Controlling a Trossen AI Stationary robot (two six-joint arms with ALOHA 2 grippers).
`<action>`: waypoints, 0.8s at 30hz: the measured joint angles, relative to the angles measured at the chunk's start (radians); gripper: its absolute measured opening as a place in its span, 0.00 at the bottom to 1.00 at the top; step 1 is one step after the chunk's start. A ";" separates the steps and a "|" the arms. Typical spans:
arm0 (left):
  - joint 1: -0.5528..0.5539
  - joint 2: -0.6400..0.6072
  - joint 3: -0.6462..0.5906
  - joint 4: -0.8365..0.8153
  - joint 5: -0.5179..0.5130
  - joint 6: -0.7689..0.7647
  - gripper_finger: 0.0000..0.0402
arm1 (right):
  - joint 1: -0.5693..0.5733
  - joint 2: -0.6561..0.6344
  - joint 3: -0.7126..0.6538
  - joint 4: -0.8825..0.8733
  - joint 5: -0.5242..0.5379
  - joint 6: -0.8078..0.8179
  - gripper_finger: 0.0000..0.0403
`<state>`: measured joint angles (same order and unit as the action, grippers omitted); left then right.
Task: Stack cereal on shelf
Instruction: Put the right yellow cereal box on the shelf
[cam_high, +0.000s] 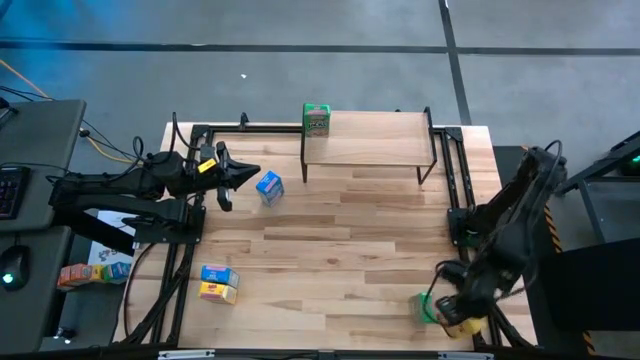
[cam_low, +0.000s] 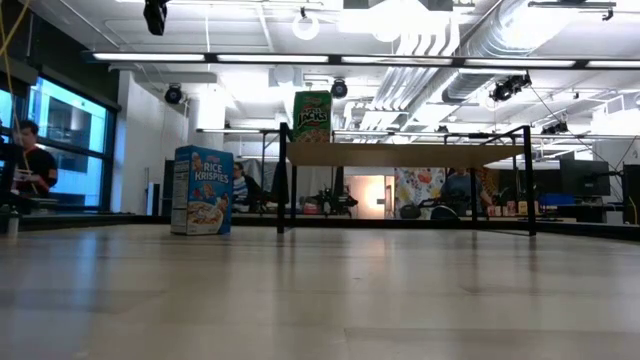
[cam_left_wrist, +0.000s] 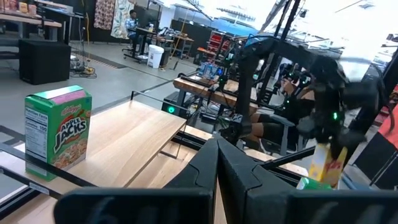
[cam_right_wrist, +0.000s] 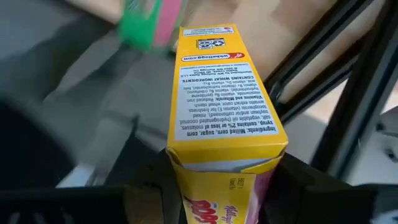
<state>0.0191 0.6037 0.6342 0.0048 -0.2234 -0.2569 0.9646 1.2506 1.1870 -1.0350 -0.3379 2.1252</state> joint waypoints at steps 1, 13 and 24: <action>0.000 0.000 0.000 0.000 0.000 0.002 0.00 | -0.002 -0.031 0.011 0.000 0.000 -0.008 0.38; 0.000 0.000 0.000 0.000 0.000 0.032 0.00 | -0.138 -0.267 0.108 -0.052 0.648 -0.130 0.37; 0.000 0.000 0.000 0.001 0.000 0.026 0.00 | -0.738 -0.185 0.108 0.226 0.531 -0.837 0.37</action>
<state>0.0193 0.6037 0.6342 0.0055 -0.2234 -0.2314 0.2262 1.0657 1.2953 -0.8092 0.1926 1.2885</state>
